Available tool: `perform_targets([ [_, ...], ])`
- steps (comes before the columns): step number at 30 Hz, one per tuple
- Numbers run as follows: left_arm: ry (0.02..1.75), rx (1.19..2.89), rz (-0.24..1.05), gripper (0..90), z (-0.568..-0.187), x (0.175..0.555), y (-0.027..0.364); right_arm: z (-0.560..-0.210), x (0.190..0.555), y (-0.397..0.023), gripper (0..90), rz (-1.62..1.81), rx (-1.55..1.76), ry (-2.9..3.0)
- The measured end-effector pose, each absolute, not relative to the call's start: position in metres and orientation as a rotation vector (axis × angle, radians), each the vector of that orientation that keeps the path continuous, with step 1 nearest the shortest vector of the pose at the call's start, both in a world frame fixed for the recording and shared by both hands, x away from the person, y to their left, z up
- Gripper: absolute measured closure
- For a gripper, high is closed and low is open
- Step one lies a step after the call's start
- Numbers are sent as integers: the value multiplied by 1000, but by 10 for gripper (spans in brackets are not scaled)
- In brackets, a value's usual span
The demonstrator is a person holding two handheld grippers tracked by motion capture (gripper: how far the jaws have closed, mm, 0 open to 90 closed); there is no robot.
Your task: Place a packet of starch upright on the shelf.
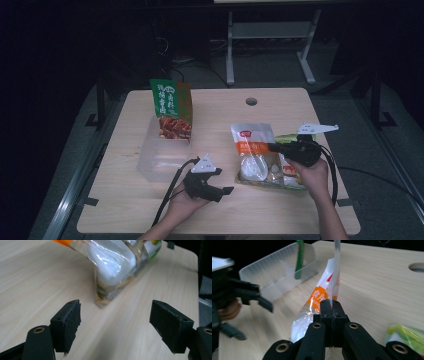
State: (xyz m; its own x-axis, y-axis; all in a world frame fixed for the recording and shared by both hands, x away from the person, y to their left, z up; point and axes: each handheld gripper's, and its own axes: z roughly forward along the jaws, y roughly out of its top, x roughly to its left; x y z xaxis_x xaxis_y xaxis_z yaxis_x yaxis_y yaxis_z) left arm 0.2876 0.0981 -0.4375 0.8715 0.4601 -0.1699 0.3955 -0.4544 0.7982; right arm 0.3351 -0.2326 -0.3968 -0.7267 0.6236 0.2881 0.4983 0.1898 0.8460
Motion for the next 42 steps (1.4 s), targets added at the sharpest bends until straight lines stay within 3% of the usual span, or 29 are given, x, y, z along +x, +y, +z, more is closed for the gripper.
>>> perform_targets([
  [9,680,2034,-2,269,-433,311,76,-383,312,-221,898,1609,929,2341],
  [16,737,2006,-92,370,-438,329,66,-381,309,-221,899,1632,862,2357],
  [19,730,1976,-168,473,-440,335,64,-379,307,-217,899,1646,823,2359],
  [21,751,1933,-256,573,-443,339,64,-378,306,-214,899,1646,816,2366],
  [25,764,1925,-276,815,-444,342,70,-378,306,-214,899,1645,813,2367],
  [30,748,1965,-161,890,-436,336,71,-380,307,-215,899,1636,823,2363],
  [39,703,2059,16,896,-428,325,75,-393,313,-213,865,1629,836,2425],
  [42,705,2052,16,897,-427,324,77,-397,315,-210,835,1642,853,2442],
])
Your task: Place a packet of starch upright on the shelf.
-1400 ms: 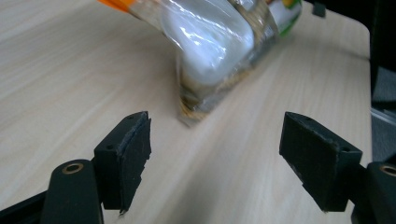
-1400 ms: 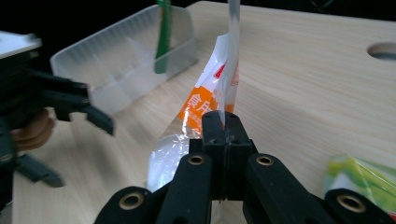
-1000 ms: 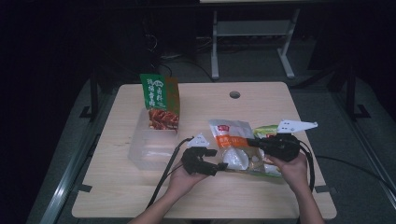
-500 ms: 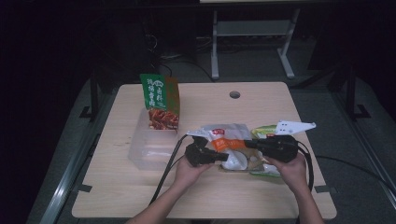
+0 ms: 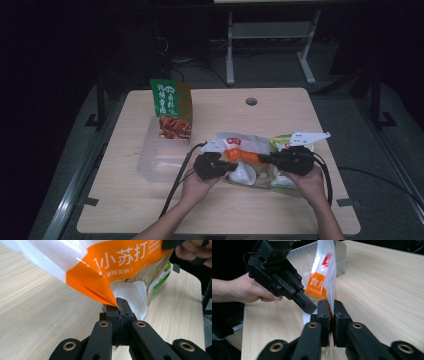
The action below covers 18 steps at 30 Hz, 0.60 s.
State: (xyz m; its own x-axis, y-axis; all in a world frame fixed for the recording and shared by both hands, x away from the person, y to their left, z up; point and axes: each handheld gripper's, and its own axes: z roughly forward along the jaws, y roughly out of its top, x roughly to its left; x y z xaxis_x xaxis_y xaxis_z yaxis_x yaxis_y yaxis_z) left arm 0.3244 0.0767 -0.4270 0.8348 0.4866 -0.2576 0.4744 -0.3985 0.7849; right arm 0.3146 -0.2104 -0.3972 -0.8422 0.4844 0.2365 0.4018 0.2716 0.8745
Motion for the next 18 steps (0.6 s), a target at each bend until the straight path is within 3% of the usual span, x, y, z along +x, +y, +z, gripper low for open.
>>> perform_targets([
  [5,678,2062,48,897,-426,321,77,-409,321,-193,711,1552,888,2565],
  [10,671,2074,64,890,-427,318,78,-409,318,-183,871,1483,848,2587],
  [18,656,2073,101,726,-425,305,90,-405,316,-183,898,1498,849,2563],
])
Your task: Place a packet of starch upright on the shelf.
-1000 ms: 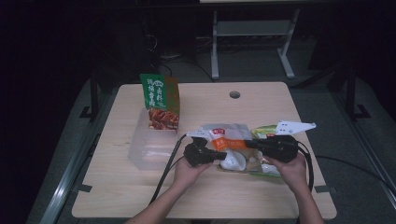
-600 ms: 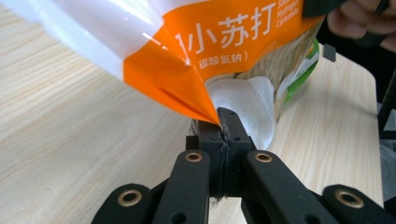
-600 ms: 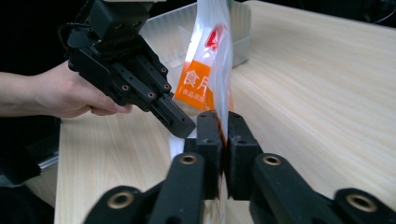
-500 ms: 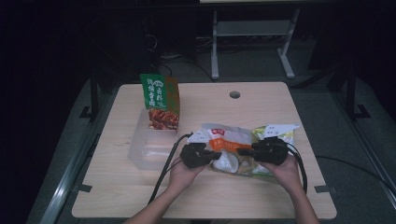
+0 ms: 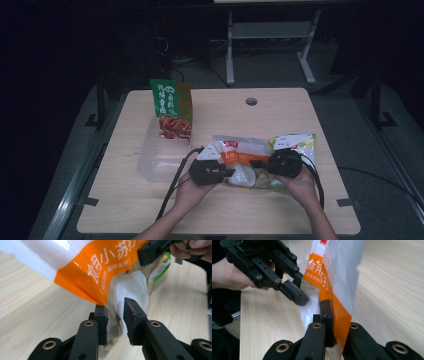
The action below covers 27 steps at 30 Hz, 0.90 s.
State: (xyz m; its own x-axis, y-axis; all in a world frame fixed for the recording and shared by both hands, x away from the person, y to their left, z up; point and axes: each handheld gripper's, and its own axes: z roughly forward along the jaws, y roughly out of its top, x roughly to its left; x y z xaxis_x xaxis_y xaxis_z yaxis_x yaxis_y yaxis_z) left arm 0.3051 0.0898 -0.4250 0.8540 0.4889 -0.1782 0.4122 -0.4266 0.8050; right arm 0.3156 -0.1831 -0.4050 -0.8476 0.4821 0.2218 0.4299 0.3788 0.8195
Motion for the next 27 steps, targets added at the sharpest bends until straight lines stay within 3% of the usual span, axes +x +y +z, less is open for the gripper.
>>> perform_targets([
  [8,660,2071,115,565,-424,294,101,-398,312,-183,899,1519,854,2511],
  [19,576,2167,72,541,-435,273,114,-388,313,-186,900,1525,876,2446],
  [27,521,2177,75,457,-439,262,126,-381,323,-177,900,1529,908,2440],
])
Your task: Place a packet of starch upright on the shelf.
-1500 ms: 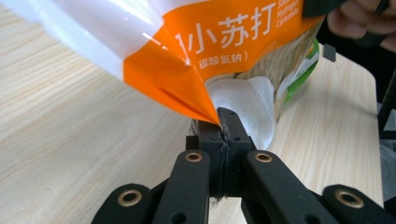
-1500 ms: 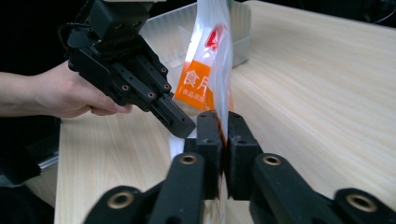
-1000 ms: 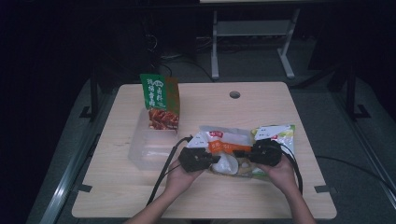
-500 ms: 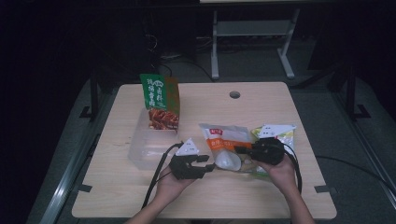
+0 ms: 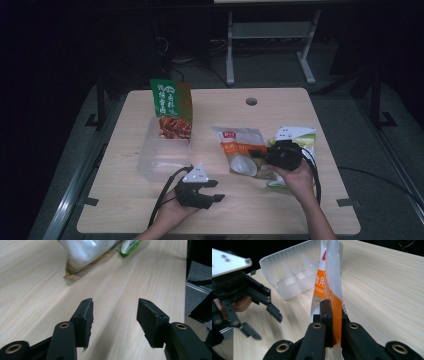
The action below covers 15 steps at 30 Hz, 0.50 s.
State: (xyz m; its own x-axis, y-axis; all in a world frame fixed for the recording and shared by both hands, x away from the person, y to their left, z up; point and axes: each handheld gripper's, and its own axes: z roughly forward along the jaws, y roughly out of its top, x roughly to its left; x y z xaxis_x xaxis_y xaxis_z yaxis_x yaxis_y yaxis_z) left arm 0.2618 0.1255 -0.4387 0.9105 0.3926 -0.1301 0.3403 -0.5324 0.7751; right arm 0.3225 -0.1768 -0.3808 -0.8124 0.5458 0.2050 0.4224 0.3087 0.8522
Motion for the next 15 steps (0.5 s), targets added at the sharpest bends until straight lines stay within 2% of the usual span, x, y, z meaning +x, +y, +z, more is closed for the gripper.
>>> perform_targets([
  [8,485,2134,65,417,-433,253,129,-364,332,-158,900,1528,894,2461],
  [15,460,2139,112,414,-432,251,129,-347,341,-132,900,1548,854,2475],
])
